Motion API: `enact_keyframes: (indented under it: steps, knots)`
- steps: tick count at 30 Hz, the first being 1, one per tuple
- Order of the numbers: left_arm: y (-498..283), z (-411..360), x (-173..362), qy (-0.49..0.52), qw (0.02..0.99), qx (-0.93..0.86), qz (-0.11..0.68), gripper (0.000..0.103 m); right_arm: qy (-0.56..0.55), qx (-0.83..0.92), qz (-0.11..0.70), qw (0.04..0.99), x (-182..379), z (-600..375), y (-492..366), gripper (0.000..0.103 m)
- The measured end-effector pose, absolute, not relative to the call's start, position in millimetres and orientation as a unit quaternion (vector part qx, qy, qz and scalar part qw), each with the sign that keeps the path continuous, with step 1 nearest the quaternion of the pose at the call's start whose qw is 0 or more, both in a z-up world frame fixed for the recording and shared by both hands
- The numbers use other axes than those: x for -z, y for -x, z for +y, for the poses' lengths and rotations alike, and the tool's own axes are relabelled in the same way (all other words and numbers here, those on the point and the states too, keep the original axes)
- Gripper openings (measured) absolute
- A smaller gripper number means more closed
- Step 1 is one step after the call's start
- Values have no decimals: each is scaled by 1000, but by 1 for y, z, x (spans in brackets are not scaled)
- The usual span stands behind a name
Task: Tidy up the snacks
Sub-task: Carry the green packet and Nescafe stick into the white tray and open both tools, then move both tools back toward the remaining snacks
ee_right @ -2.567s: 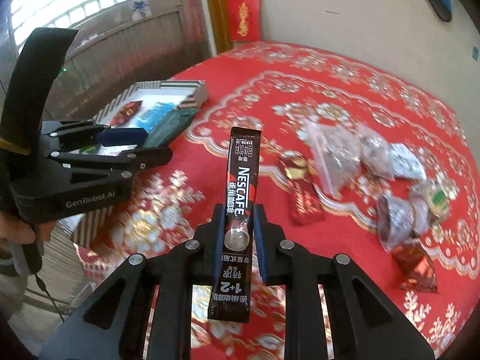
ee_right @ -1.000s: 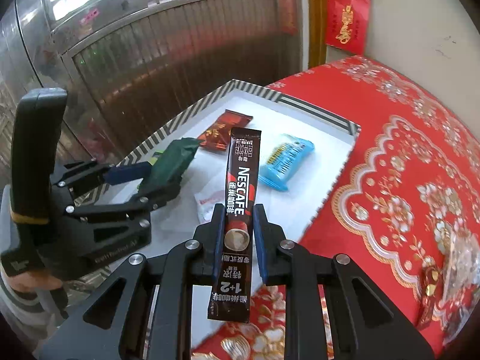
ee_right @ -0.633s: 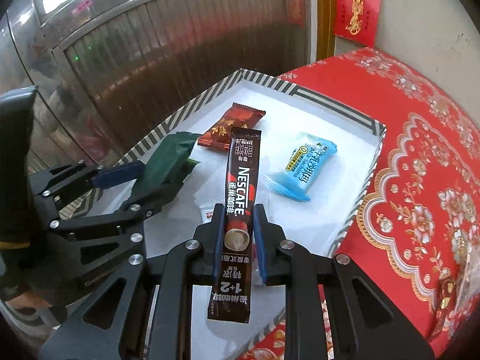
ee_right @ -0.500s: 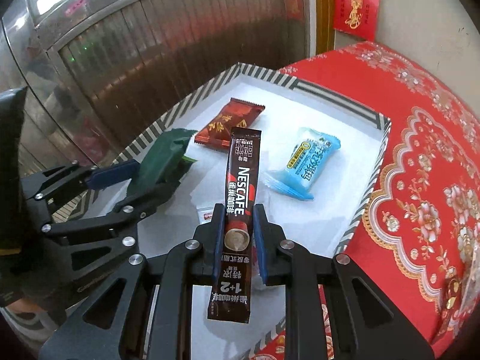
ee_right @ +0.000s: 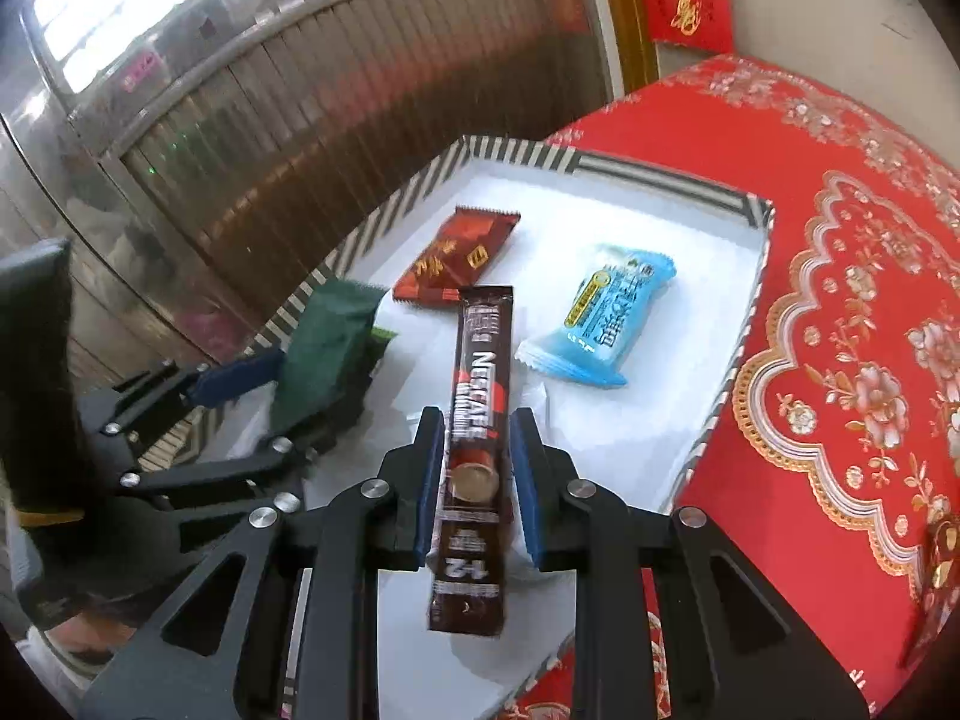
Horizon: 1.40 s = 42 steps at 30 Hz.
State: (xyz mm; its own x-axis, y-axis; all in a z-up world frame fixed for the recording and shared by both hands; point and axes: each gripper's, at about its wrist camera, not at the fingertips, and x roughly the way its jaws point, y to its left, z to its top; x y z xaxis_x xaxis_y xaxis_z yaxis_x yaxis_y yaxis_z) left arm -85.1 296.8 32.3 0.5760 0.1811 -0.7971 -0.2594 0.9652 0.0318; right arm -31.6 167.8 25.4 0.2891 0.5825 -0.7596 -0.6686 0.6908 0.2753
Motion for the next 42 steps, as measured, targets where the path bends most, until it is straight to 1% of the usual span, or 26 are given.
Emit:
enact_keyframes:
  steps: [2, 4, 7, 20, 21, 33, 42]
  knots:
    - [88, 294, -38, 46, 890, -128, 435, 75, 42, -388, 448, 804, -29, 162, 34, 22]
    - [90, 289, -44, 48, 893, -130, 427, 84, 42, -384, 446, 807, -29, 157, 36, 22]
    - [92, 278, -53, 49, 900, -118, 417, 87, 34, -375, 442, 814, -31, 139, 41, 22]
    - [69, 185, -64, 29, 904, -28, 426, 88, -2, -299, 430, 852, -40, 19, 47, 22]
    - [68, 178, -64, 28, 903, -23, 428, 88, -5, -292, 429, 855, -39, 9, 47, 24]
    - [46, 85, -55, 1, 891, 41, 451, 88, -57, -226, 426, 875, -28, -90, 56, 25]
    - [31, 46, -41, 4, 878, 54, 475, 88, -95, -190, 403, 890, -34, -151, 72, 25]
